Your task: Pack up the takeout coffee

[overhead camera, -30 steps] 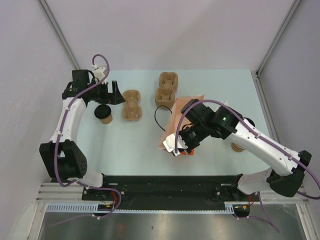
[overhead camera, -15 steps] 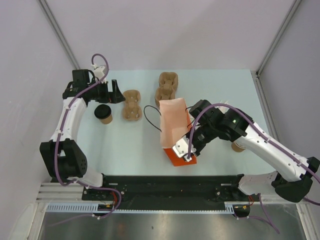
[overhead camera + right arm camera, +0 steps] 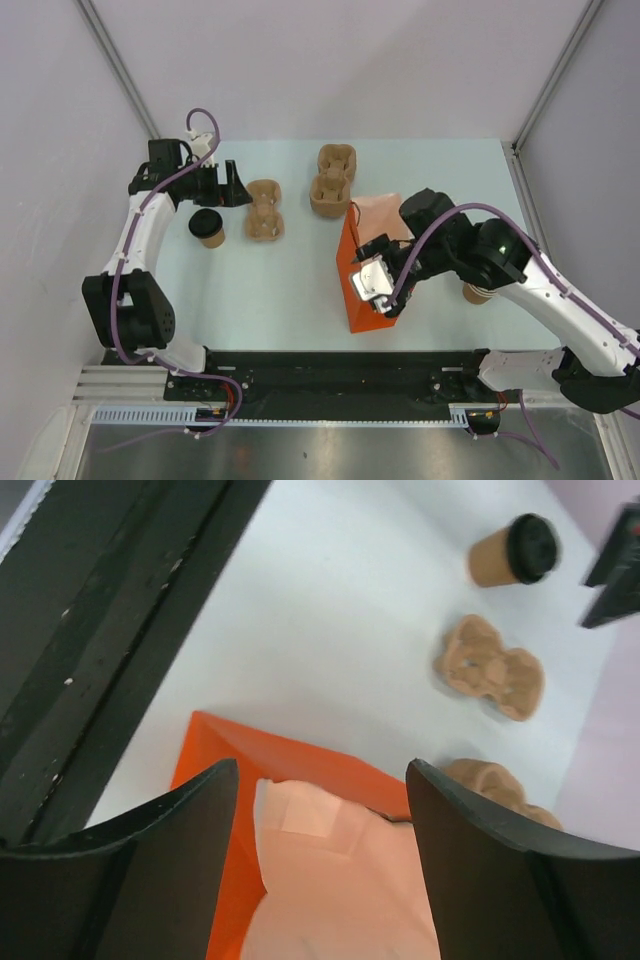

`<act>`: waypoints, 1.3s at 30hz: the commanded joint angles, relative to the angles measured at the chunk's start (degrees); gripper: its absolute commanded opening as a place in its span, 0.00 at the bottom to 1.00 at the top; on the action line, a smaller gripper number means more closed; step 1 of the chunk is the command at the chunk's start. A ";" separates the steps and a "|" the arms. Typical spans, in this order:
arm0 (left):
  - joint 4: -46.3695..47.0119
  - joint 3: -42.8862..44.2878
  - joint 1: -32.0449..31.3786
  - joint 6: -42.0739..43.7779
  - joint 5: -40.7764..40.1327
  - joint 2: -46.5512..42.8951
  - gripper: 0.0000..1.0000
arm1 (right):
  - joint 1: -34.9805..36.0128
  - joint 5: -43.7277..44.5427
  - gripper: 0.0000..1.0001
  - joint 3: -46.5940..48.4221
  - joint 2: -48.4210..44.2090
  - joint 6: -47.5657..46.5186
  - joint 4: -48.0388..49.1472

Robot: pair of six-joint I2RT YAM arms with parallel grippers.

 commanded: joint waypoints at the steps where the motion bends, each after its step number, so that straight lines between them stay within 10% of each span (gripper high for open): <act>1: 0.21 2.94 -0.23 1.80 3.16 0.37 1.00 | -0.27 3.14 0.73 9.66 0.36 7.00 5.55; 10: 0.55 4.96 -0.40 2.86 5.00 2.39 0.99 | -16.75 2.44 0.78 22.59 6.68 8.33 11.09; 19: 0.56 6.45 -0.67 3.91 4.66 3.89 0.99 | -29.37 -3.36 0.77 54.65 35.51 9.03 -13.49; 39: -2.08 13.81 -1.02 11.63 0.52 11.00 1.00 | -25.68 -0.99 0.63 39.39 37.90 0.94 -21.43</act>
